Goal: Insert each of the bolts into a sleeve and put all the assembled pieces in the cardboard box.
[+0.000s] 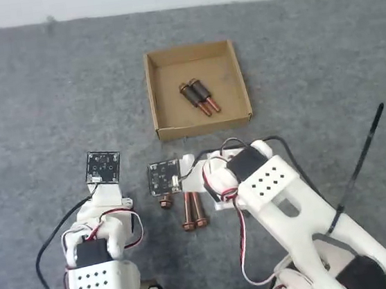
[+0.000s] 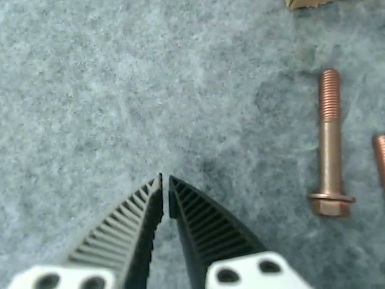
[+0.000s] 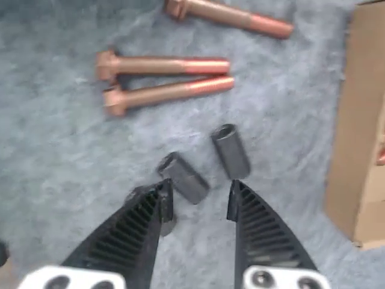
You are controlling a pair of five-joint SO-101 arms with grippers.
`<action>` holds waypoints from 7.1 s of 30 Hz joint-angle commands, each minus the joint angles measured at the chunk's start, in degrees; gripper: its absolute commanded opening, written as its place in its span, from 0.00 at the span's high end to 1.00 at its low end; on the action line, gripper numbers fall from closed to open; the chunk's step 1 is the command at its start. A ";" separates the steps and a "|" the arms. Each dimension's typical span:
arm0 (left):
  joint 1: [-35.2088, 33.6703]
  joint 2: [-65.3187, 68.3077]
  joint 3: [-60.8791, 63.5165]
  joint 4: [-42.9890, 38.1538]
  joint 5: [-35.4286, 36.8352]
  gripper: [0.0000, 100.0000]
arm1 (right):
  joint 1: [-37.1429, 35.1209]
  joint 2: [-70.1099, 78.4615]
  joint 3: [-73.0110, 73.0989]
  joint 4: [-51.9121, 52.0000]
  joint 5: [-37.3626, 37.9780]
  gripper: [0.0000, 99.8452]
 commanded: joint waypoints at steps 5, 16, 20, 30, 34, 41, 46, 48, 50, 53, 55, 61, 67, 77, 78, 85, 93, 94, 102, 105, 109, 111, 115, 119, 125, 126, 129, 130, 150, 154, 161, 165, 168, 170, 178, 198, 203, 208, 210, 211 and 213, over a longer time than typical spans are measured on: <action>-0.09 -0.88 -2.68 -0.18 -0.62 0.99 | 1.89 9.80 -1.32 -6.81 7.47 0.86; 0.00 -0.88 -2.68 -0.18 -0.62 0.99 | 3.82 23.87 -10.99 -7.43 11.34 0.86; 0.00 -0.88 -2.68 -0.18 -0.70 0.99 | 5.58 26.68 -13.36 -7.43 11.34 0.86; 0.09 -0.88 -2.68 -0.18 -0.70 0.99 | 5.85 31.87 -14.07 -9.27 13.54 0.86; 0.09 -0.88 -2.68 -0.18 -0.70 0.99 | 5.85 32.22 -13.98 -10.42 13.45 0.86; 0.09 -0.88 -2.68 -0.18 -0.70 0.99 | 5.93 32.31 -10.55 -17.80 13.36 0.95; 0.09 -0.88 -2.68 -0.18 -0.70 0.99 | 6.55 32.04 -8.70 -21.05 10.29 1.00; 0.09 -0.88 -2.68 -0.18 -0.70 0.99 | 6.81 31.78 -8.70 -21.05 9.93 0.99; 0.09 -0.88 -2.68 -0.18 -0.70 0.99 | 7.60 31.69 -8.70 -20.88 9.76 0.99; 0.09 -0.88 -2.68 -0.18 -0.70 0.99 | 8.66 31.60 -10.29 -20.70 5.80 0.99; 0.09 -0.88 -2.68 -0.18 -0.70 0.99 | 9.89 31.60 -13.36 -18.86 -0.26 0.99; 0.09 -0.88 -2.68 -0.18 -0.70 0.99 | 14.99 31.60 -24.79 -10.77 -21.27 0.99; 0.09 -0.88 -2.68 -0.70 -0.70 0.99 | 18.42 30.81 -26.29 -9.89 -34.29 0.99; 0.00 -0.88 -2.59 -1.32 -0.62 0.99 | 25.10 18.77 -18.20 -9.63 -52.31 0.99; 0.00 -0.88 -2.59 -1.32 -0.62 0.99 | 25.54 17.27 -16.18 -10.59 -53.10 0.99; 0.00 -0.88 -3.21 -1.32 -0.18 0.99 | 27.56 6.29 1.67 -22.11 -55.56 0.99; 2.20 -0.35 -7.25 1.05 3.78 0.99 | 30.02 -3.65 12.13 -28.70 -55.38 0.99; 3.34 -0.26 -7.78 1.14 3.87 0.99 | 29.93 -4.35 13.01 -29.23 -55.30 0.99; 5.63 15.30 -19.47 1.23 7.47 0.99 | 30.11 -5.67 15.56 -30.55 -55.30 0.99; 6.95 24.44 -24.57 1.49 7.65 0.99 | 30.11 -5.41 15.56 -30.55 -55.30 0.99; 12.92 31.82 -28.44 1.49 7.82 0.99 | 30.11 -5.32 15.56 -30.55 -55.21 0.99; 17.05 33.41 -28.70 1.49 7.91 0.99 | 30.11 -5.32 15.56 -30.55 -55.21 0.99; 23.82 37.19 -29.85 1.05 11.16 0.99 | 30.11 -5.32 15.56 -30.55 -55.21 0.99; 25.05 44.40 -34.95 1.23 17.41 0.93 | 30.11 -5.32 15.56 -30.64 -55.21 0.99; 25.05 55.47 -39.69 0.00 17.32 0.81 | 30.11 -5.32 15.56 -30.64 -55.21 0.99; 24.97 57.14 -40.04 -1.49 17.41 0.81 | 30.02 -5.32 15.56 -30.64 -55.21 0.99; 24.79 62.33 -40.48 -6.07 17.41 0.81 | 30.02 -5.32 15.56 -30.64 -55.21 0.99; 24.97 64.35 -40.57 -7.21 17.41 0.81 | 30.02 -5.32 15.56 -30.64 -55.21 0.99; 22.33 81.14 -56.22 10.55 -3.16 0.95 | 30.02 -5.32 15.56 -30.64 -55.21 0.99; 22.77 81.14 -57.36 12.75 -12.75 0.96 | 30.02 -5.32 15.56 -30.64 -55.21 0.99; 22.33 81.05 -64.84 20.57 -33.85 0.96 | 30.02 -5.32 15.56 -30.64 -55.21 0.99; 23.30 81.05 -65.89 23.65 -47.21 0.95 | 30.02 -5.32 15.56 -30.64 -55.21 0.99; 24.09 81.49 -67.56 21.71 -48.26 0.93 | 30.02 -5.32 15.56 -30.64 -55.21 0.99; 24.00 81.67 -68.70 21.36 -48.18 0.86 | 30.02 -5.32 15.56 -30.64 -55.21 0.99; 23.74 81.05 -69.32 22.24 -46.07 0.69 | 30.02 -5.23 15.56 -30.64 -55.21 0.99; 24.00 81.05 -62.11 24.44 -15.56 0.99 | 29.67 -5.23 15.65 -30.64 -50.90 0.99; 23.21 81.05 -59.12 19.34 -11.34 0.99 | 29.67 -5.23 15.65 -30.64 -50.90 0.99; 20.66 81.67 -59.65 18.99 -9.58 0.99 | 29.67 -5.23 15.65 -30.64 -50.90 0.99; 19.69 81.76 -59.65 18.99 -9.58 0.99 | 29.67 -5.23 15.65 -30.64 -50.90 0.99; 19.25 81.76 -59.65 19.08 -9.58 0.99 | 29.76 -5.23 15.65 -30.64 -50.90 0.99; 18.99 81.76 -59.65 19.25 -9.58 0.99 | 29.76 -5.23 15.65 -30.64 -50.90 0.99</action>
